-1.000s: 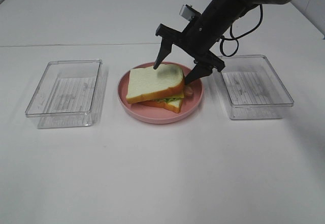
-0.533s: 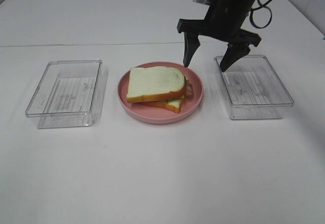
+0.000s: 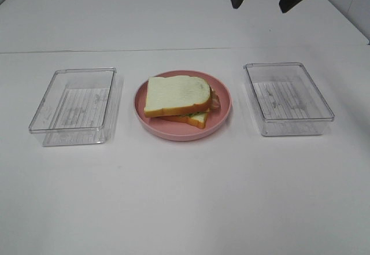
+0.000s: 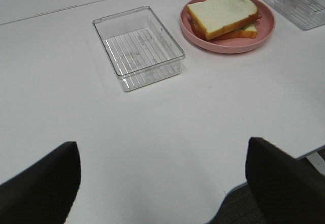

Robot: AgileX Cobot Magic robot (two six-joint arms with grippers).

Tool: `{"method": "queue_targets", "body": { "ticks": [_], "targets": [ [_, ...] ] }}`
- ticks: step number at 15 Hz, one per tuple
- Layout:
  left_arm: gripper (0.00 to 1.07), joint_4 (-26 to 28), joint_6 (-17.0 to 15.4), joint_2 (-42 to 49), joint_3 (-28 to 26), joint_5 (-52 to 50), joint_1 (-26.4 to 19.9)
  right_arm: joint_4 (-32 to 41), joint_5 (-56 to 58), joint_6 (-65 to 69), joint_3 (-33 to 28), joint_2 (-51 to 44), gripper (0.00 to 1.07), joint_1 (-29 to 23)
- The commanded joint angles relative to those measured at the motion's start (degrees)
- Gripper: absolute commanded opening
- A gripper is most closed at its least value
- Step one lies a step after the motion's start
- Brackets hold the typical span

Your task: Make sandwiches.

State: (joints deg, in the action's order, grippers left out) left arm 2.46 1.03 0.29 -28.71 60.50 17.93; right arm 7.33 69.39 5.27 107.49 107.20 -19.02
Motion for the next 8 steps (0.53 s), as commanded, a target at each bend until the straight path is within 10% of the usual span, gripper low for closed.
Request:
{"method": "queue_targets", "body": {
  "ticks": [1,8],
  "targets": [
    [0.84,0.2,0.2,1.3,0.1,-0.5,-0.1,-0.2,4.2,-0.6,-0.2,-4.9,0.79,0.0],
    [0.84,0.2,0.2,1.3,0.1,-0.5,-0.1,-1.3,4.2,-0.6,-15.4,-23.1,0.78,0.0]
  ]
}}
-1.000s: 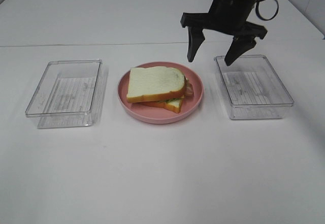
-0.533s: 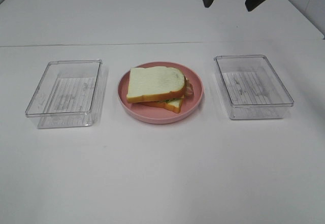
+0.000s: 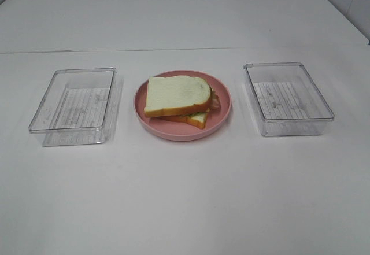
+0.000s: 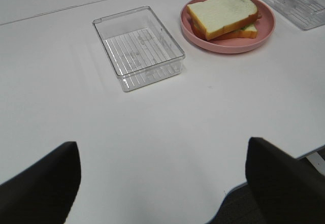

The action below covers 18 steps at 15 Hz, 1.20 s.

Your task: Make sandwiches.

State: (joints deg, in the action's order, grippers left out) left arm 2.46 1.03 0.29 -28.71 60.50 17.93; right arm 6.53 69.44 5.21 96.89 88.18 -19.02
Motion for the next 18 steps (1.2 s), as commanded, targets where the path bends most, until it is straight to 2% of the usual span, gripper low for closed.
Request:
{"method": "queue_targets", "body": {
  "ticks": [1,2,3,4,5,9,10,16,18],
  "targets": [
    [0.84,0.2,0.2,1.3,0.1,-0.5,-0.1,-0.9,4.1,-0.6,-10.0,-8.0,0.78,0.0],
    [0.84,0.2,0.2,1.3,0.1,-0.5,-0.1,-1.1,4.1,-0.6,-12.7,-10.0,0.78,0.0],
    [0.84,0.2,0.2,1.3,0.1,-0.5,-0.1,-2.2,4.1,-0.5,-22.9,-17.8,0.78,0.0],
    [0.84,0.2,0.2,1.3,0.1,-0.5,-0.1,-2.5,4.1,-0.5,-25.6,-20.0,0.78,0.0],
    [0.84,0.2,0.2,1.3,0.1,-0.5,-0.1,-3.1,4.1,-0.5,-32.8,-26.3,0.78,0.0],
    [0.84,0.2,0.2,1.3,0.1,-0.5,-0.1,-3.4,3.9,-0.7,-47.7,-41.6,0.78,0.0],
    [0.84,0.3,0.2,1.3,0.1,-0.5,-0.1,-4.2,3.8,-1.9,-52.8,-48.4,0.78,0.0],
    [0.84,0.3,0.2,1.3,0.1,-0.5,-0.1,-5.1,-3.4,-4.4,-66.4,-70.5,0.78,0.0],
    [0.84,0.3,0.2,1.3,0.1,-0.5,-0.1,-3.3,-6.1,-6.9,-66.6,-75.9,0.78,0.0]
  ]
}}
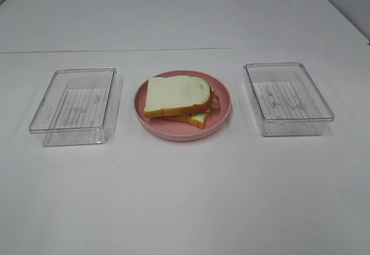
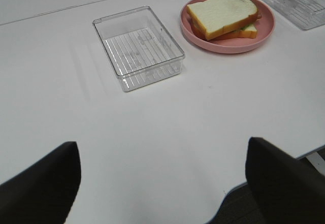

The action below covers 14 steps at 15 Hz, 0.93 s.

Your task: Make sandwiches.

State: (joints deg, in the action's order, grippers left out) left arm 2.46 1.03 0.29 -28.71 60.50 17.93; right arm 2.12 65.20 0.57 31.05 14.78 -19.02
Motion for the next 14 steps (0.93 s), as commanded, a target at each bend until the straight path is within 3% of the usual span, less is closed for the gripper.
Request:
{"method": "queue_targets", "body": {
  "ticks": [1,14],
  "targets": [
    [0.84,0.3,0.2,1.3,0.1,-0.5,-0.1,1.9,-3.4,-3.3,-1.7,-3.6,0.78,0.0],
    [0.84,0.3,0.2,1.3,0.1,-0.5,-0.1,1.9,-4.8,-3.3,-2.5,-3.5,0.78,0.0]
  ]
}}
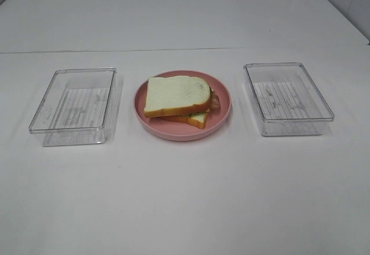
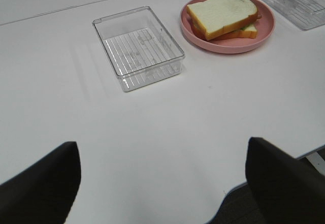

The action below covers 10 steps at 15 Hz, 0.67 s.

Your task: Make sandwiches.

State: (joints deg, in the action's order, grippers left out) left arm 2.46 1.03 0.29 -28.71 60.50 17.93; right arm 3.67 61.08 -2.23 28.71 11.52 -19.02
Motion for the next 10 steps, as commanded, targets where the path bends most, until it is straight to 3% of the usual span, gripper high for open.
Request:
{"method": "queue_targets", "body": {
  "ticks": [1,7,10],
  "targets": [
    [0.84,0.3,0.2,1.3,0.1,-0.5,-2.3,0.3,-0.6,-0.5,-0.1,-0.3,0.78,0.8],
    [0.84,0.3,0.2,1.3,0.1,-0.5,-17.8,0.5,-0.6,-0.4,-0.1,-1.3,0.78,16.0],
    [0.84,0.3,0.2,1.4,0.1,-0.5,-19.2,0.6,-0.6,-0.4,-0.1,-6.4,0.78,18.9]
  ]
}}
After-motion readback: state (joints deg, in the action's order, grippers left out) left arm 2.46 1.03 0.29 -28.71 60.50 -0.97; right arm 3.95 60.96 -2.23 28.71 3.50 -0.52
